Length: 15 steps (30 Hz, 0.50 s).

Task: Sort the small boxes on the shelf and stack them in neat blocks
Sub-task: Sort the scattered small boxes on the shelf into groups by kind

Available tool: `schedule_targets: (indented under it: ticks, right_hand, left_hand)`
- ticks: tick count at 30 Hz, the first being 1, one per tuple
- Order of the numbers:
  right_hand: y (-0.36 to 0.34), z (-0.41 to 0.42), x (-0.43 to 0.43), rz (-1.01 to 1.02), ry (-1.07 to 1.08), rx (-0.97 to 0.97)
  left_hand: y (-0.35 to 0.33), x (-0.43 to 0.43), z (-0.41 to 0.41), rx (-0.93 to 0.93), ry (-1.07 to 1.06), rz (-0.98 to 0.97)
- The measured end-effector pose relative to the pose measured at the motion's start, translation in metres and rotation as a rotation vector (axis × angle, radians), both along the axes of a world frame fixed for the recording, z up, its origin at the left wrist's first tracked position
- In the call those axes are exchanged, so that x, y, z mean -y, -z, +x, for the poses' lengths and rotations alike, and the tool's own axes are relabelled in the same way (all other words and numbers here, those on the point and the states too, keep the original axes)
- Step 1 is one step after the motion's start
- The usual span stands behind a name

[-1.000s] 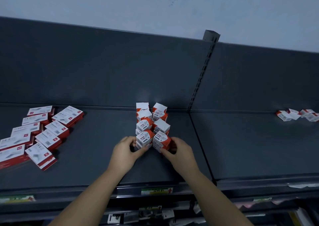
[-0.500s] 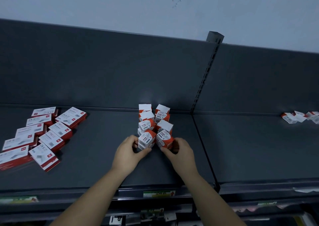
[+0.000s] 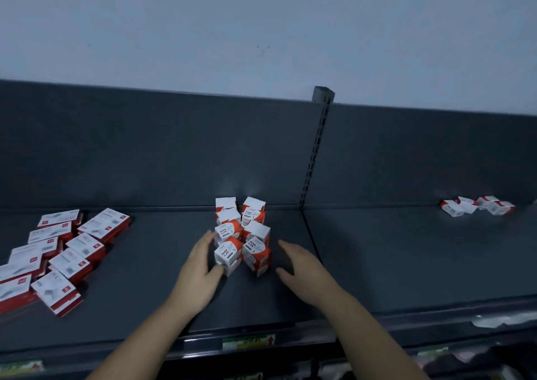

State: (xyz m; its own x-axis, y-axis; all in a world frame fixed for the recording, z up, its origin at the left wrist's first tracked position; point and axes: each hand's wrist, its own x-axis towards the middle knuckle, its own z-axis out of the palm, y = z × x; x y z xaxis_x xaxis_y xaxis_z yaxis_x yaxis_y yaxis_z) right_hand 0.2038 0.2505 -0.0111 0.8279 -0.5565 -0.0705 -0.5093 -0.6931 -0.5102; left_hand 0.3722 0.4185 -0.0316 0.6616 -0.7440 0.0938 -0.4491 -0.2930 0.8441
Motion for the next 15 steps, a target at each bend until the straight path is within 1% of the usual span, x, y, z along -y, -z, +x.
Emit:
schedule_targets:
  ticks: [3, 5, 8, 12, 15]
  right_hand:
    - [-0.008, -0.005, 0.004, -0.069, -0.040, -0.034]
    - [-0.013, -0.009, 0.004, -0.063, -0.048, -0.032]
    - [-0.017, -0.015, 0.002, -0.079, -0.051, -0.048]
    - [-0.017, -0.031, 0.003, -0.171, -0.009, -0.090]
    - [-0.017, -0.050, 0.010, -0.208, 0.025, -0.119]
  left_hand:
    - [-0.006, 0.012, -0.009, 0.244, 0.130, 0.160]
    - [-0.010, 0.019, -0.020, 0.348, 0.192, 0.249]
    - [-0.016, 0.031, -0.039, 0.420, 0.244, 0.317]
    - [-0.024, 0.046, -0.057, 0.490, 0.268, 0.356]
    - [-0.028, 0.059, -0.070, 0.503, 0.267, 0.380]
